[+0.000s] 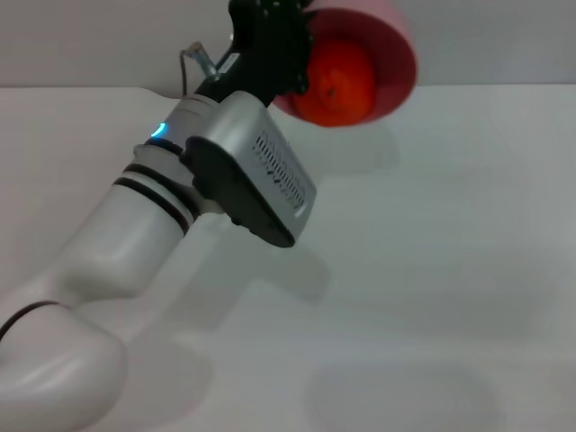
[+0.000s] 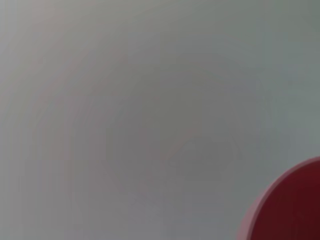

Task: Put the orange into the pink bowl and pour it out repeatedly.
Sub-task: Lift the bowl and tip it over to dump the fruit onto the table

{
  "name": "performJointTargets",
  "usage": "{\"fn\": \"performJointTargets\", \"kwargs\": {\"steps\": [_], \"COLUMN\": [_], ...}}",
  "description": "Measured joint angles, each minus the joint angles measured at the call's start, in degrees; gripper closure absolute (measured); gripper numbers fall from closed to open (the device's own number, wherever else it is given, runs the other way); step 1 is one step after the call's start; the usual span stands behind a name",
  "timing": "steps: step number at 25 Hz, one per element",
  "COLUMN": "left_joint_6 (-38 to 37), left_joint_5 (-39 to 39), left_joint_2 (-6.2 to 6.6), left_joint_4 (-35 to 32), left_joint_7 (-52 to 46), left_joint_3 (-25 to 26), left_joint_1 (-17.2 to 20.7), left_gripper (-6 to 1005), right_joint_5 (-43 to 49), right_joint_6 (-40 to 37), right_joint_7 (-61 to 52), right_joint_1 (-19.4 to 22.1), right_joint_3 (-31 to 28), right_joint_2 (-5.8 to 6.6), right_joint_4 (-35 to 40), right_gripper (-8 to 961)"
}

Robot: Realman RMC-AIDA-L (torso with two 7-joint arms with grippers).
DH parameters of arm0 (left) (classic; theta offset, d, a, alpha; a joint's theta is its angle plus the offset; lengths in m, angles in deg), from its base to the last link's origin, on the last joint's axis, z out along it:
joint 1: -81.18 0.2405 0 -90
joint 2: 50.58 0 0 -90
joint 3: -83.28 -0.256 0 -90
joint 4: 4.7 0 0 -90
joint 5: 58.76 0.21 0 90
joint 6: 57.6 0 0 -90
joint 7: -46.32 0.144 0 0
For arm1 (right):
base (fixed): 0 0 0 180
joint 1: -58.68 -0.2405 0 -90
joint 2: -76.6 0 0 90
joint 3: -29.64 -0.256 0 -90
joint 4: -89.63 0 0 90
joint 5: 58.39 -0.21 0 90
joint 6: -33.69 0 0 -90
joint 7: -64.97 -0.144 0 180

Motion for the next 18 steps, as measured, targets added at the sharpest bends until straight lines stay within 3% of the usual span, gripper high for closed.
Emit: {"fn": "performJointTargets", "kwargs": {"steps": [8, 18], "left_joint_6": [8.11, 10.24], "left_joint_5": [0.51, 0.56], "left_joint_2": [0.24, 0.26], "left_joint_4": [1.95, 2.89], "left_joint_7": [1.47, 1.9], "left_joint_3": [-3.46, -5.12], "left_joint_1": [0.0, -0.23], "left_gripper": [957, 957], "right_joint_5": [0.11, 0.11], "right_joint_6": [0.0, -0.01], "right_joint_7": [0.0, 0.0], "right_joint_1": [-1.1, -2.23], "right_joint_3": [0.06, 0.1], "right_joint_2": [-0.01, -0.01], "right_joint_4": [-0.9, -1.74], "right_gripper": [367, 371]}}
